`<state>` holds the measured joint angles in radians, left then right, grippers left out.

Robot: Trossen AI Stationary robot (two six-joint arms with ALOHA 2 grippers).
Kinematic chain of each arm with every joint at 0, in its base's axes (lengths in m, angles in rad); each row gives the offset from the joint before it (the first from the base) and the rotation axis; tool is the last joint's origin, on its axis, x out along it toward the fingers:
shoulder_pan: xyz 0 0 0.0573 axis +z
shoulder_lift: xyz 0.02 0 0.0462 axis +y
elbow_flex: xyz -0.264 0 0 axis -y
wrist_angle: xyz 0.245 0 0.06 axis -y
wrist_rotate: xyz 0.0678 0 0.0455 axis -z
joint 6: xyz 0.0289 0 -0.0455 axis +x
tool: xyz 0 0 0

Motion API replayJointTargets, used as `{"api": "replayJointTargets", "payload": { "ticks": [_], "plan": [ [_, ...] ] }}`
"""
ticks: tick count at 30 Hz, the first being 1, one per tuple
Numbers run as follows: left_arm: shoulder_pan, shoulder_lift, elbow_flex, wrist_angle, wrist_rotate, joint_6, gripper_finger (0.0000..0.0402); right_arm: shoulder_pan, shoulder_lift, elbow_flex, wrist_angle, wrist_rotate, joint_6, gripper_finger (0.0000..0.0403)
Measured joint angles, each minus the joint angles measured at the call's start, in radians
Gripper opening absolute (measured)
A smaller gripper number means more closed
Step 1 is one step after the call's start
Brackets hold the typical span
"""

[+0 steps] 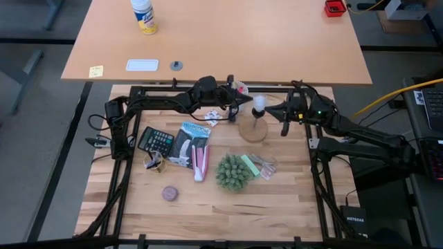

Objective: Screw lightbulb
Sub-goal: Insert the lightbulb into the lamp

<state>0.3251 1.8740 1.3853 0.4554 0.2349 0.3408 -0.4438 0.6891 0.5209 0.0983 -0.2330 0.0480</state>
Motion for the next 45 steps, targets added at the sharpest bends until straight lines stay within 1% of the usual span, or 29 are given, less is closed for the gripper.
{"api": "replayJointTargets", "payload": {
  "ticks": [3,8,13,15,19,22,24,31,36,39,45],
  "plan": [
    [-0.003,0.0,0.0,0.0,0.011,0.0,0.0005,0.0,0.002,0.0,0.006,-0.033,0.0,0.0017],
    [-0.003,0.002,0.0,-0.002,0.011,0.0,0.0005,-0.001,-0.022,0.0,0.011,-0.032,0.0,0.0017],
    [-0.002,0.002,0.0,-0.002,0.005,0.0,0.0005,-0.001,-0.076,0.0,0.012,-0.019,0.0,0.0017],
    [-0.002,0.0,0.0,-0.002,0.005,0.0,0.0005,-0.001,-0.105,0.0,0.009,0.027,-0.003,0.0017],
    [-0.01,0.0,0.0,0.002,0.015,-0.001,0.0005,-0.001,-0.152,0.0,0.012,0.173,-0.034,0.0017],
    [-0.025,-0.001,0.0,0.003,0.045,-0.001,0.0005,-0.002,-0.157,0.0,0.011,0.282,-0.067,0.0017],
    [-0.039,-0.002,0.0,0.005,0.052,0.0,0.0005,-0.002,-0.143,0.0,0.008,0.326,-0.082,0.0017],
    [-0.071,0.002,0.0,0.016,0.052,0.035,0.0005,-0.002,-0.034,0.0,0.014,0.32,-0.083,0.0017],
    [-0.07,0.003,0.0,0.017,0.037,0.037,0.0005,-0.002,0.029,0.0,0.053,0.32,-0.084,0.0017],
    [-0.062,0.004,0.0,0.017,0.012,0.035,0.0005,-0.002,0.042,0.0,0.074,0.319,-0.084,0.0017],
    [-0.049,0.024,0.0,0.025,0.007,0.029,0.0005,-0.002,0.041,0.0,0.077,0.319,-0.084,0.0017]
  ]
}}
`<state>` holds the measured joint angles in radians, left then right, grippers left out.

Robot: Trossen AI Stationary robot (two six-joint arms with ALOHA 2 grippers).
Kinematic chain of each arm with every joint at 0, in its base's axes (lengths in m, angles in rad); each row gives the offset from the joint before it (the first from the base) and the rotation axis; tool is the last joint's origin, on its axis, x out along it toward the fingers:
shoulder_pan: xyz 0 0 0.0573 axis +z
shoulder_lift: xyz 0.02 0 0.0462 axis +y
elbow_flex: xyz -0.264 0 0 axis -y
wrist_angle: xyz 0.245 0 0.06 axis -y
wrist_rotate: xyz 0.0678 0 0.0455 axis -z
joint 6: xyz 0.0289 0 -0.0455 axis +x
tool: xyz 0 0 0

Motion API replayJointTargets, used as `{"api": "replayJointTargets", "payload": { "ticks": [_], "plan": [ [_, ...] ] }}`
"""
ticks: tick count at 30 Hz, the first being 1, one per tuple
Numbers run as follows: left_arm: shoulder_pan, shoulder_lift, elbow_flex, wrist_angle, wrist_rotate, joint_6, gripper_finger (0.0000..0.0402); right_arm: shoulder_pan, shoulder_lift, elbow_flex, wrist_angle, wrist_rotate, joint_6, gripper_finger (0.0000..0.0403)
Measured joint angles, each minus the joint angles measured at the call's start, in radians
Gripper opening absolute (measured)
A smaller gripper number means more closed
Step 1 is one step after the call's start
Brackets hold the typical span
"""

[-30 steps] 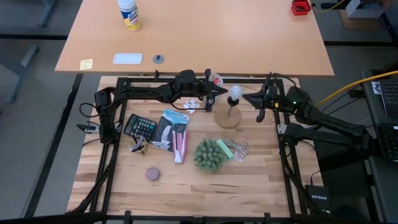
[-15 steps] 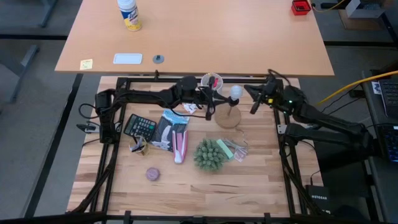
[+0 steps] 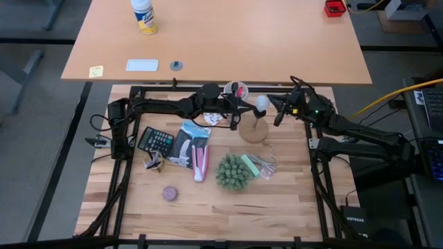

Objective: Screw lightbulb
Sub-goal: Insert the lightbulb into the lamp

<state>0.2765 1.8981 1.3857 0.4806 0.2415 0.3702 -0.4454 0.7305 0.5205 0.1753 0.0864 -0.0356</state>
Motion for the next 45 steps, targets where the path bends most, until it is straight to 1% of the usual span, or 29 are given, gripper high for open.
{"api": "replayJointTargets", "payload": {
  "ticks": [4,10,21,24,28,33,38,42,45],
  "plan": [
    [0.006,0.009,0.0,0.008,-0.002,-0.006,0.0005,0.0,0.0,0.0,0.0,-0.001,0.0,0.0017],
    [0.008,0.014,0.0,0.007,-0.024,0.001,0.0005,-0.001,-0.005,0.0,-0.005,-0.037,0.0,0.0017],
    [0.027,0.014,0.0,0.016,-0.077,-0.008,0.0005,-0.001,-0.079,0.001,-0.114,-0.054,0.003,0.0017],
    [0.029,0.014,0.0,0.017,-0.084,-0.008,0.0005,0.0,-0.105,0.001,-0.132,-0.076,0.004,0.0017],
    [0.03,0.014,0.0,0.017,-0.107,-0.008,0.0005,0.001,-0.12,0.001,-0.13,-0.138,0.031,0.0017],
    [0.033,0.015,0.0,0.026,-0.105,-0.008,0.0005,0.002,-0.12,0.0,-0.135,-0.164,0.055,0.0017],
    [0.033,0.015,0.0,0.027,-0.104,-0.008,0.0005,0.001,-0.124,0.001,-0.146,-0.164,0.057,0.0017],
    [0.032,0.015,0.0,0.035,-0.154,-0.003,0.0005,0.001,-0.154,0.0,-0.151,-0.147,0.057,0.0017],
    [0.032,0.008,0.0,0.037,-0.175,0.001,0.0005,0.001,-0.181,0.0,-0.151,-0.106,0.052,0.0017]
  ]
}}
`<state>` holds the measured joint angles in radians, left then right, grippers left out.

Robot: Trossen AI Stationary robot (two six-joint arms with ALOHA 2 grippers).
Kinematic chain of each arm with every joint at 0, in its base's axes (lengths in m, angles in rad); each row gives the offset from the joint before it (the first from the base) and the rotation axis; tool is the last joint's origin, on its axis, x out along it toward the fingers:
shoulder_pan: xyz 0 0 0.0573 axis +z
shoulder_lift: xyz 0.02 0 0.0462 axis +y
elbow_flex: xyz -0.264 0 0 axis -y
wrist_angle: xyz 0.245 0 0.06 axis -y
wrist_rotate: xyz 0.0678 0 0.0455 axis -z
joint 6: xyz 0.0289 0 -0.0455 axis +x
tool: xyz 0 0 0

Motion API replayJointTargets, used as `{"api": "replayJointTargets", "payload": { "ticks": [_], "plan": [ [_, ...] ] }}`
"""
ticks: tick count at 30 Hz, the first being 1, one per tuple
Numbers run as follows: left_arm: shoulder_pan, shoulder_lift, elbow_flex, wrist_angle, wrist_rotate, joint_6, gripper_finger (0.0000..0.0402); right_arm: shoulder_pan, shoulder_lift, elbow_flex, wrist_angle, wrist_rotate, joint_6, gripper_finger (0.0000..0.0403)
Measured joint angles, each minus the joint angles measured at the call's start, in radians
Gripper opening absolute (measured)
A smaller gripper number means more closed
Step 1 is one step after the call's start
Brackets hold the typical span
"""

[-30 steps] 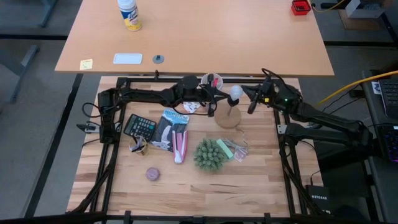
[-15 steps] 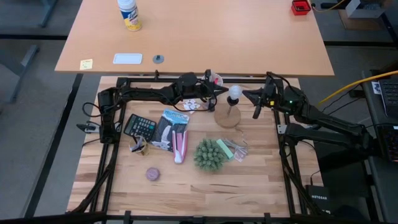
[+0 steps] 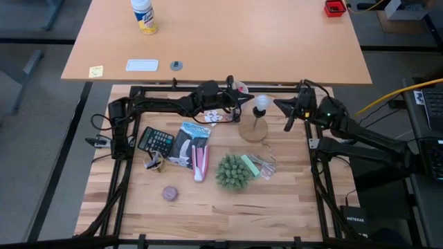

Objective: Screw lightbulb
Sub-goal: Insert the lightbulb into the lamp

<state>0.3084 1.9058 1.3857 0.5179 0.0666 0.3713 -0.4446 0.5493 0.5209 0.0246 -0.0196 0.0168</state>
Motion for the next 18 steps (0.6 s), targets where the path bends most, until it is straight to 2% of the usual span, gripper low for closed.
{"api": "replayJointTargets", "payload": {
  "ticks": [9,18],
  "plan": [
    [-0.013,-0.019,0.0,-0.002,-0.003,0.003,0.0005,-0.001,-0.021,0.0,0.003,0.113,-0.027,0.0017],
    [-0.074,-0.019,0.0,-0.007,0.02,0.004,0.0005,-0.001,0.061,0.0,0.03,0.116,-0.049,0.0017]
  ]
}}
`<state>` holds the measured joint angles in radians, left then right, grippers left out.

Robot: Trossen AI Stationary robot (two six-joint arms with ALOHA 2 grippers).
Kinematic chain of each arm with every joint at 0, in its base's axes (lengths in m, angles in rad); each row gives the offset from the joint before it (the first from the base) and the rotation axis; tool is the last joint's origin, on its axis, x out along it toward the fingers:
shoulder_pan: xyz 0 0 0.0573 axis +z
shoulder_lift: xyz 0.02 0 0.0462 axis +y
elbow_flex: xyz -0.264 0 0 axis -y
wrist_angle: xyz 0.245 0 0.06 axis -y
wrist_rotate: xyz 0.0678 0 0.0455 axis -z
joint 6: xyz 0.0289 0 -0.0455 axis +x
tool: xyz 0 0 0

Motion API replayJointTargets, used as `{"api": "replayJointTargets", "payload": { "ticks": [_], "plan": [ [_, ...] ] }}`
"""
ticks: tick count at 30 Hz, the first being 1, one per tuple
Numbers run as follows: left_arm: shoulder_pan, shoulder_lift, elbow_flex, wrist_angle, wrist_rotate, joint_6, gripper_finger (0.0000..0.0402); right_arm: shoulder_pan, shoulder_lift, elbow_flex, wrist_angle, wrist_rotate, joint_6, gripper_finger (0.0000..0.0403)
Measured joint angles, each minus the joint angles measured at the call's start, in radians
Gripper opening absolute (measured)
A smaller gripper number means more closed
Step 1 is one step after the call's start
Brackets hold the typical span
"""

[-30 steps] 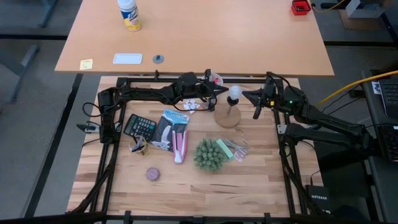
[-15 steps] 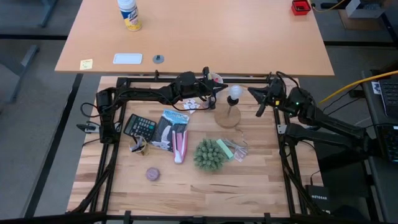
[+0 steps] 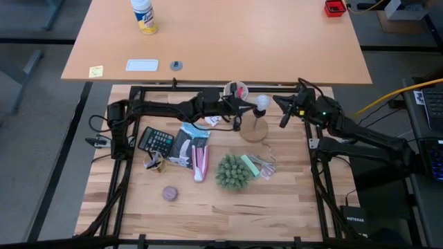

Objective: Screw lightbulb
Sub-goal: Insert the lightbulb into the lamp

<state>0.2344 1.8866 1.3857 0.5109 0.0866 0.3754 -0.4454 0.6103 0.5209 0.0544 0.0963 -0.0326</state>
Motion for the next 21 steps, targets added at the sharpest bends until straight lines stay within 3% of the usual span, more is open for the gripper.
{"api": "replayJointTargets", "payload": {
  "ticks": [21],
  "plan": [
    [0.016,0.013,0.0,-0.001,0.027,-0.002,0.0005,0.0,0.075,0.0,0.014,-0.025,0.001,0.0017]
  ]
}}
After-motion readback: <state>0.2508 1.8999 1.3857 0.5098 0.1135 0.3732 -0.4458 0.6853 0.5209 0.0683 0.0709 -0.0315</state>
